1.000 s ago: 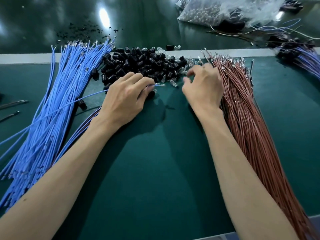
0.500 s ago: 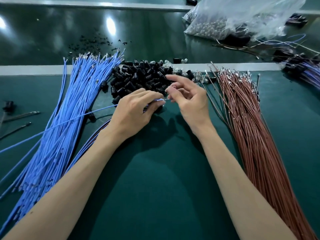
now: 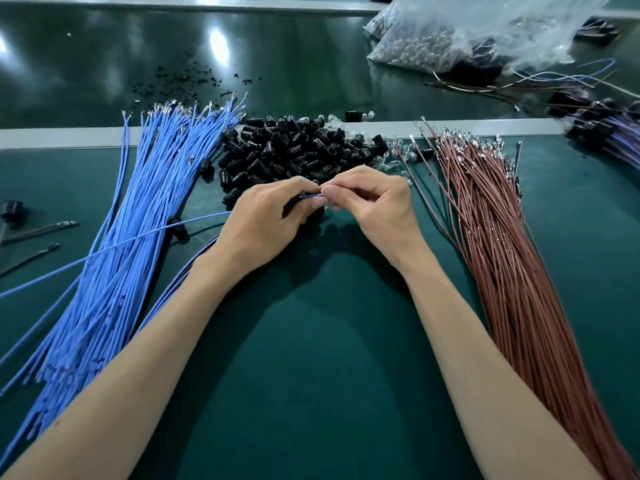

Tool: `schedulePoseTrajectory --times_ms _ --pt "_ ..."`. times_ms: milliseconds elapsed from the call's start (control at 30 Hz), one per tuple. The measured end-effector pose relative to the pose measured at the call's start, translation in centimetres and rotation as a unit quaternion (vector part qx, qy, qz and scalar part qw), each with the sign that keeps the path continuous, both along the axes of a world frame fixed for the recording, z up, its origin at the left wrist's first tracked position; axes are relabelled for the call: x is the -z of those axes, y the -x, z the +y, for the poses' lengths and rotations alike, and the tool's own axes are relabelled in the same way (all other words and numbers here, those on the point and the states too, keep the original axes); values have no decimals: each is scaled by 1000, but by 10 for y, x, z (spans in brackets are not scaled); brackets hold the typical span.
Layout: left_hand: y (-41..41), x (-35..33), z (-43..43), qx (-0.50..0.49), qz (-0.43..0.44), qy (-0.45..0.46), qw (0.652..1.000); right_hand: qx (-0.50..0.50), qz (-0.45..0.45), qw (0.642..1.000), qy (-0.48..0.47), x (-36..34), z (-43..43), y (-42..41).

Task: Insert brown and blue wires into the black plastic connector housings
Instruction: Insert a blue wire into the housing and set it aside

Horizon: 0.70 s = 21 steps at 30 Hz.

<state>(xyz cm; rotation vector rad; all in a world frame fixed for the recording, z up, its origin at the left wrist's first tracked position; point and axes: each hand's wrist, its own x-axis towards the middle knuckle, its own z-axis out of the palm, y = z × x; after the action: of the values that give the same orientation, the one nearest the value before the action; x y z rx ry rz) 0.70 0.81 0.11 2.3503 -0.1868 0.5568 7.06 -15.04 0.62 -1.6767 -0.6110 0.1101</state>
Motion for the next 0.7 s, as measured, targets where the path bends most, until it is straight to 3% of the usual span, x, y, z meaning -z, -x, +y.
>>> schedulePoseTrajectory --times_ms 333,700 --pt "-3 3 1 -15 -42 -17 999 11 13 999 41 3 4 1" --pt "-2 5 1 -25 -31 -17 999 18 4 999 31 4 0 -2"
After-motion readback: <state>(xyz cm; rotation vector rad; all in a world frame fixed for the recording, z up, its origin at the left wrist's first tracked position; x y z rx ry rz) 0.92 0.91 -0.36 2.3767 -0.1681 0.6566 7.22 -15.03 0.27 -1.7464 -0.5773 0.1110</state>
